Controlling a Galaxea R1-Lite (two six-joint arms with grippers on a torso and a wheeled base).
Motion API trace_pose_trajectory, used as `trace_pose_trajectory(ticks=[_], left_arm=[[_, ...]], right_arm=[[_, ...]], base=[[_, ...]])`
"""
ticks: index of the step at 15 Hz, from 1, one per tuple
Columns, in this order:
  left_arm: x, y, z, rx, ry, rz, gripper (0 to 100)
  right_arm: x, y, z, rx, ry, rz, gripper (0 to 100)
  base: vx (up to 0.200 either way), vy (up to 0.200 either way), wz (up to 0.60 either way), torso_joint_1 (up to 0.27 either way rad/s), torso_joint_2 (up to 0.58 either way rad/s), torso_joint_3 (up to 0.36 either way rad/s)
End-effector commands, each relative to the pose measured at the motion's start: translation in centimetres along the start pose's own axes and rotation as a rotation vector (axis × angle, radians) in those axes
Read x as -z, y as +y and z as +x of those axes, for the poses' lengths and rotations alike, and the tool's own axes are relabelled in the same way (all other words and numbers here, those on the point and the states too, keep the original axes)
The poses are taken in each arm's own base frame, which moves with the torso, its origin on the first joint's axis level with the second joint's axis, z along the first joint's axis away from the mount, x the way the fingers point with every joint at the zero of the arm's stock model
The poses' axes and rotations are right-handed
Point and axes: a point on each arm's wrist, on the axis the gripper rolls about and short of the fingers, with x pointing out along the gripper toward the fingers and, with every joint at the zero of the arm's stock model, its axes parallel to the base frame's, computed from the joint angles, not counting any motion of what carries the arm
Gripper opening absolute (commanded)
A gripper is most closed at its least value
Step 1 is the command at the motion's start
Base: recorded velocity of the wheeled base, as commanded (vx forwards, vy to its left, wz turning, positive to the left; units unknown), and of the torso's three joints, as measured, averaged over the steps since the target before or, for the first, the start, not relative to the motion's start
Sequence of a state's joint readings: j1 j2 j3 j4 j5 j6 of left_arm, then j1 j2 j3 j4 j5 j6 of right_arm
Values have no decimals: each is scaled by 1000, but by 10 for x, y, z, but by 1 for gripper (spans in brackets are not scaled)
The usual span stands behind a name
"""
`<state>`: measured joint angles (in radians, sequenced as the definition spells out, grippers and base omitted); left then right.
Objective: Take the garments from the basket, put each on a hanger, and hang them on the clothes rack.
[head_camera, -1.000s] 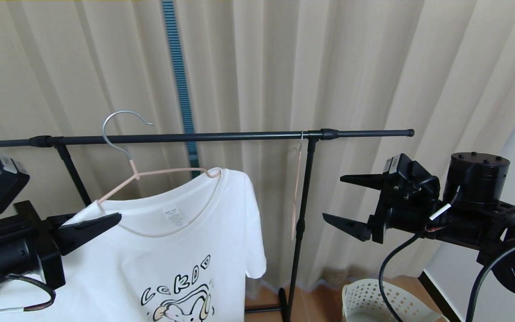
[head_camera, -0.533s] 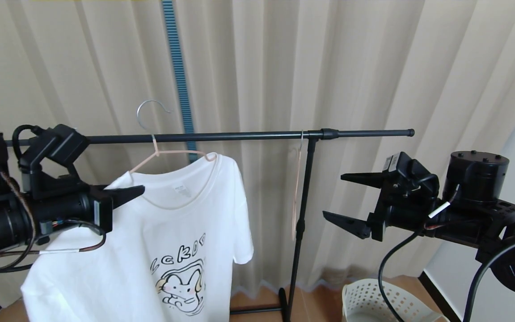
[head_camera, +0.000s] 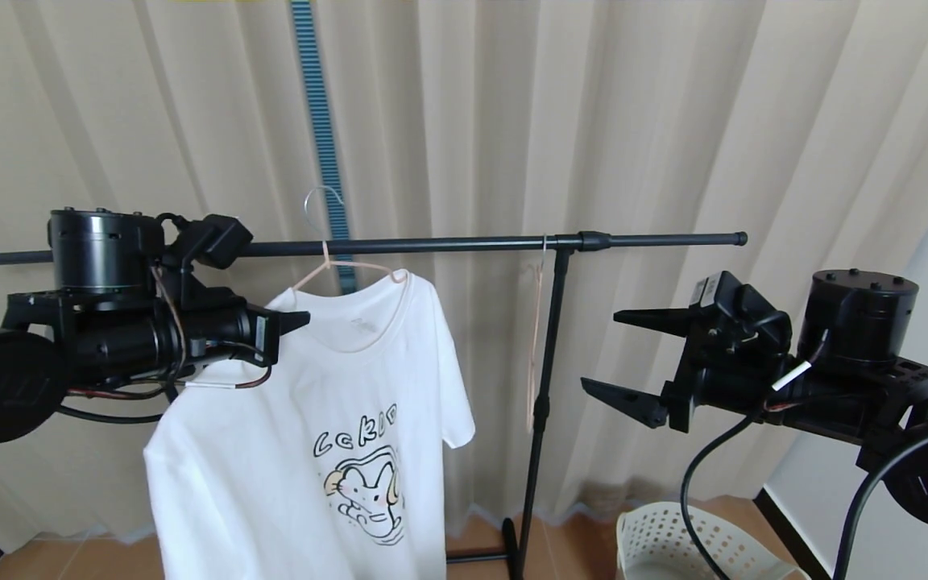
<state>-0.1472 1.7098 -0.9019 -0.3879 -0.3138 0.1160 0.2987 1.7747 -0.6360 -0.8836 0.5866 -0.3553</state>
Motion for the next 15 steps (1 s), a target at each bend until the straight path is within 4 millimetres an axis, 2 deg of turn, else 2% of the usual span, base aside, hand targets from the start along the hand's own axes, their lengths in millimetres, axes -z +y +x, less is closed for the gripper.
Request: trace_pose_trajectory(ticks=[1,7,15], left_arm=[[4,4,35,-26,42,-10,0],[7,9,73,-52,67,-71,0],[10,15,96,-68,73,-98,0]], right_arm=[[0,0,0,-2,0,0,100],[1,0,0,-1,2,1,100],[2,0,0,-1,4,3,100]], base=[[0,0,0,0,0,0],[0,0,0,0,0,0],[0,0,0,0,0,0]])
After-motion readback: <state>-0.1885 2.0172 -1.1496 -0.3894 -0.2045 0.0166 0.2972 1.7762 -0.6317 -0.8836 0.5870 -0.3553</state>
